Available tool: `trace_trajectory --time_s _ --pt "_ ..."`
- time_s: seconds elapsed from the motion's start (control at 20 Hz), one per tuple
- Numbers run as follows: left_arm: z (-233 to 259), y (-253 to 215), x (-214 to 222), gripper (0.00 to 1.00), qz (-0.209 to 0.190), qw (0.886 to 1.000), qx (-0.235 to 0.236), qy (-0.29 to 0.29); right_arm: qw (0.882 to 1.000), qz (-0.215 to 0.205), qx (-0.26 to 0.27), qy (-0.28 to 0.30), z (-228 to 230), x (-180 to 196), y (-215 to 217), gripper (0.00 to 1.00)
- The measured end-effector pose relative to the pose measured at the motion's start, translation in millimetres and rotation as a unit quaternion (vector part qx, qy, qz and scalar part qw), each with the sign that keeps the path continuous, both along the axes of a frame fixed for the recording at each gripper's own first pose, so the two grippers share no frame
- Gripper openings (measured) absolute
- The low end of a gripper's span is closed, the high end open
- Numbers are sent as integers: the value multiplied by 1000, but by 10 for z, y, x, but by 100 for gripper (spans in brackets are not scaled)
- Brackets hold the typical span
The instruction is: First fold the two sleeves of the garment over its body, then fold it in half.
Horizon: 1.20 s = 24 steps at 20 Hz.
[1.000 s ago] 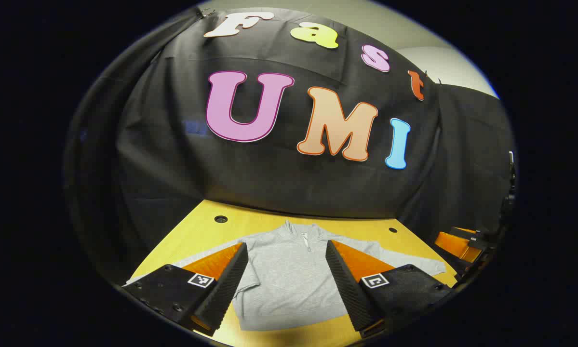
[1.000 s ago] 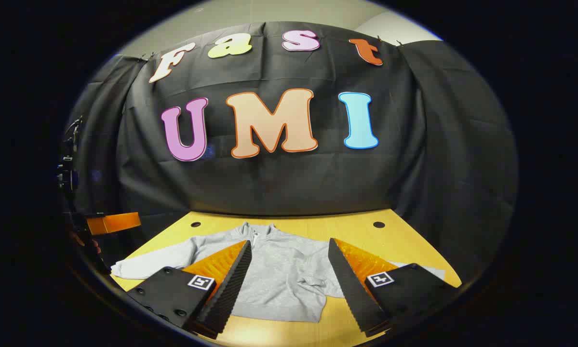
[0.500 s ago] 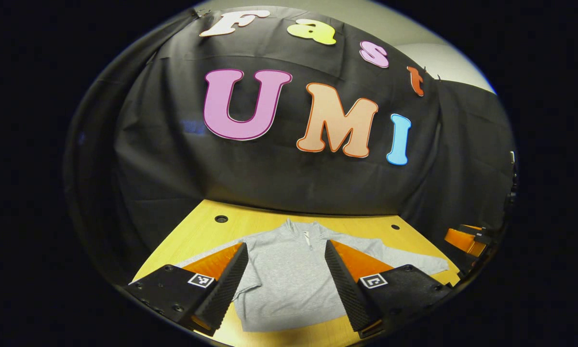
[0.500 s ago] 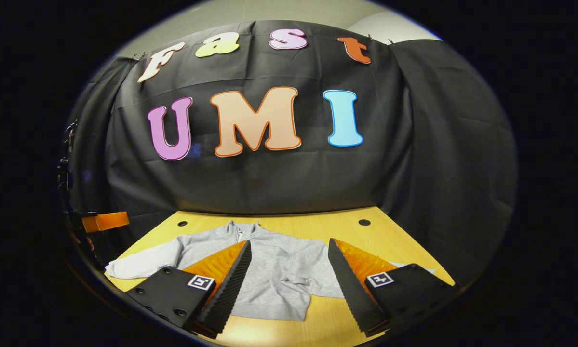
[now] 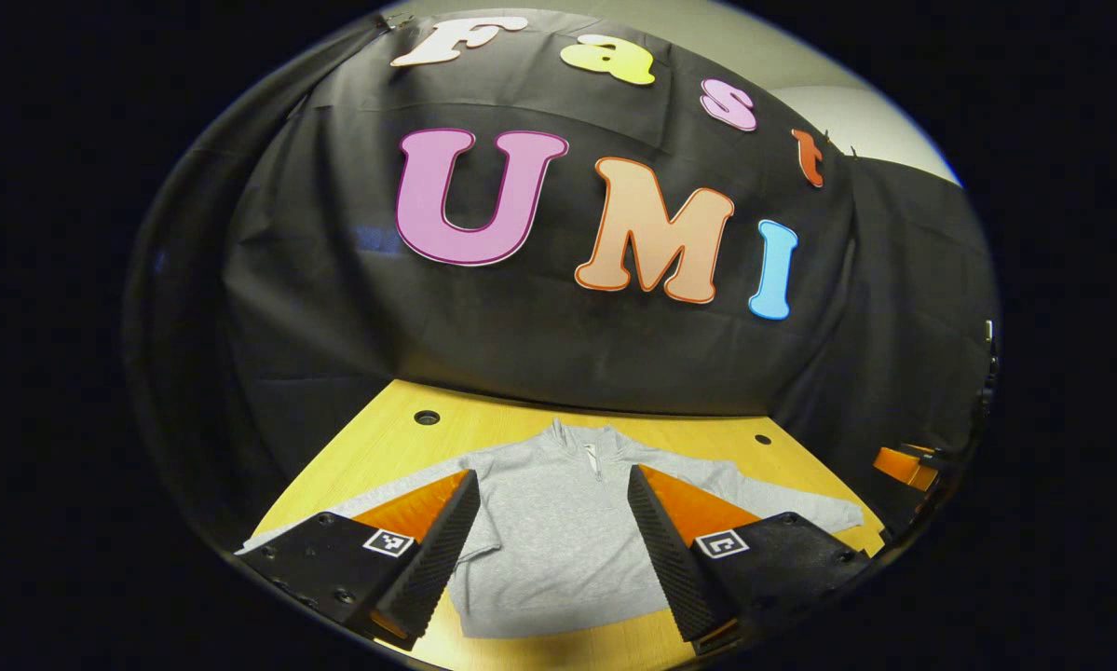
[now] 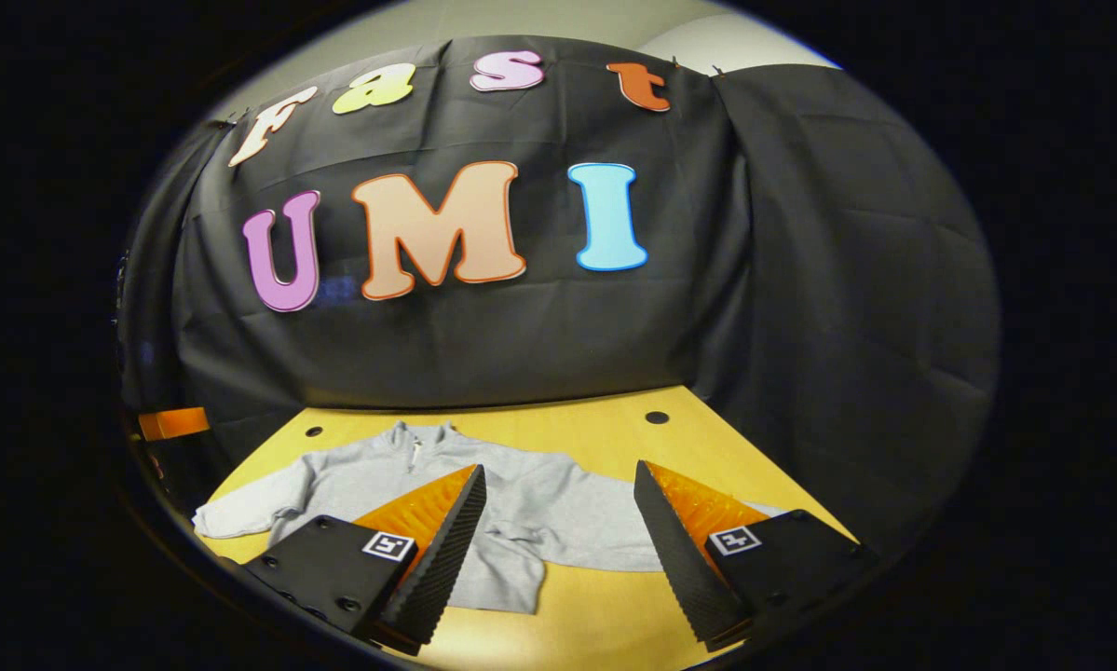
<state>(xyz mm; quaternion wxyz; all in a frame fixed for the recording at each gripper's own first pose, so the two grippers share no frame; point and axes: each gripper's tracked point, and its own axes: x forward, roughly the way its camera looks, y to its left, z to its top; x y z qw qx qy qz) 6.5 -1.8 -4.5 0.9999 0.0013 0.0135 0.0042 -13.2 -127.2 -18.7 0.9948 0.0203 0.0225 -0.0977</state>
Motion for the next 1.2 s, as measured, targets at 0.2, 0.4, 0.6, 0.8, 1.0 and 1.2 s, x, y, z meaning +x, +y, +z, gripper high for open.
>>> trace_trajectory --time_s 0.2,0.4,0.6,0.8,1.0,1.2 --pt "15 -60 11 93 -2 1000 3 4 999 -50 7 15 -171 -83 -698 98" --pt "16 -121 16 93 -3 1000 1 6 994 -100 18 36 -442 -89 -1362 96" --pt "11 -156 1 93 0 1000 -1 9 991 -113 24 70 -806 -29 -1843 96" --pt "2 -186 -11 93 2 1000 2 12 985 -113 69 114 -1338 99 -2208 98" --pt "-17 -225 -28 93 4 1000 -2 16 975 -139 74 156 -1811 161 -2595 99" --pt "-60 -243 -19 93 8 1000 2 22 966 -154 85 192 -2119 171 -2836 96"
